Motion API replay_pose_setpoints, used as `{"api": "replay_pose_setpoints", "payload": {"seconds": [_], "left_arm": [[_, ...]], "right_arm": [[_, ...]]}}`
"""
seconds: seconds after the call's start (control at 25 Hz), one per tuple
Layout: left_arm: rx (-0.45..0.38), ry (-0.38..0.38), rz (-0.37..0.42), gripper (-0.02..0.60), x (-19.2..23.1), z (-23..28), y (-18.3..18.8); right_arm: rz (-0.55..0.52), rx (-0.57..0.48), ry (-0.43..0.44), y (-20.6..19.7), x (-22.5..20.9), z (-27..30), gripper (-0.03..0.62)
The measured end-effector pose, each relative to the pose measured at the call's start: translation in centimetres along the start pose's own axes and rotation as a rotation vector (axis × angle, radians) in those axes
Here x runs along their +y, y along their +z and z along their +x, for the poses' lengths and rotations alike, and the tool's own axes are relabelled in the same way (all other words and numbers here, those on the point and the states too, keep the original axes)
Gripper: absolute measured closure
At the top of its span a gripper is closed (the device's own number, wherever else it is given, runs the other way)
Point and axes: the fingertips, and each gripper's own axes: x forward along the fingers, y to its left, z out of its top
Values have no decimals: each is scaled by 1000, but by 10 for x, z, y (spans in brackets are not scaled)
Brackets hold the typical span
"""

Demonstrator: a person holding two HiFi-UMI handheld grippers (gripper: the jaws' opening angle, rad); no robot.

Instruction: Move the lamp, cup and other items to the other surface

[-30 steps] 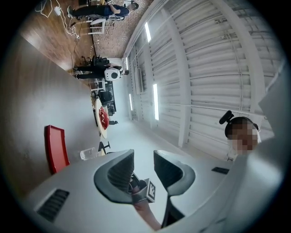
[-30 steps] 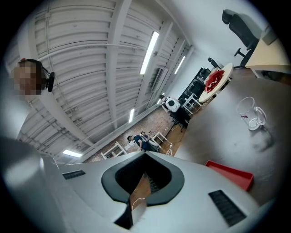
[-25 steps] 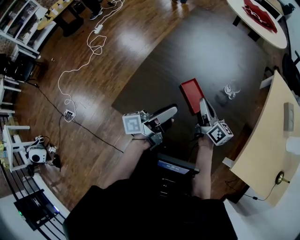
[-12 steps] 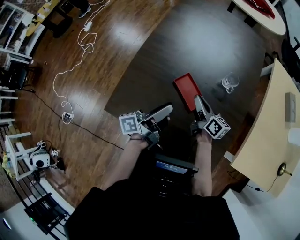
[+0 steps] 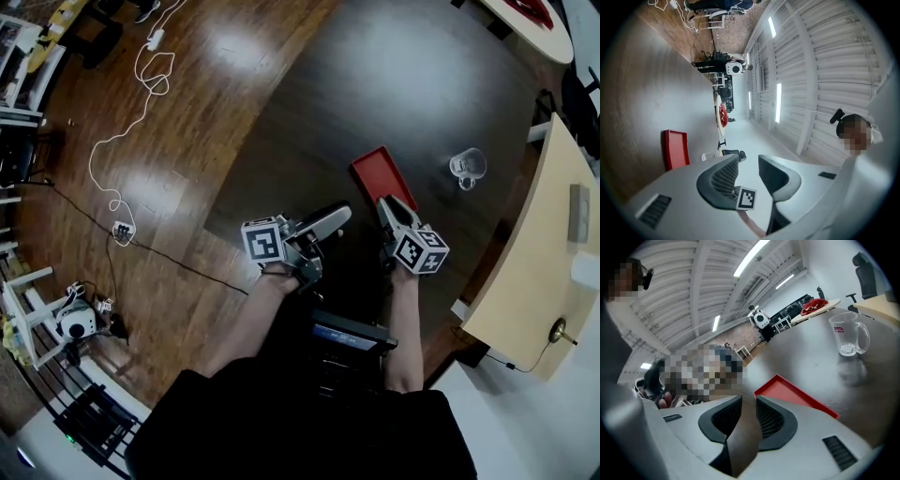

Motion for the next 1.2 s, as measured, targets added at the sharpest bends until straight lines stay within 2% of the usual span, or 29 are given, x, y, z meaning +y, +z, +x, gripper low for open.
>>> {"api": "replay_pose_setpoints", "payload": {"seconds": [0.36,0.76,0.88,1.04,1.2], "left_arm": [[22,31,-64,445,40,-2,15],[1,49,-89,445,59,-5,34],[-2,50,-89,443,61,-6,37],[-5,53,-88,445,62,-7,36],[-5,49,-83,443,56,-6,35]], "right_arm": [[-250,233,-124,-46,-23,44,467],[-532,422,-208,-67,-34,70,468],[-585,460,-234,-71,-36,72,478],[-679,517,-226,-75,-37,73,547],[-669,521,-200,-75,-35,72,553]]}}
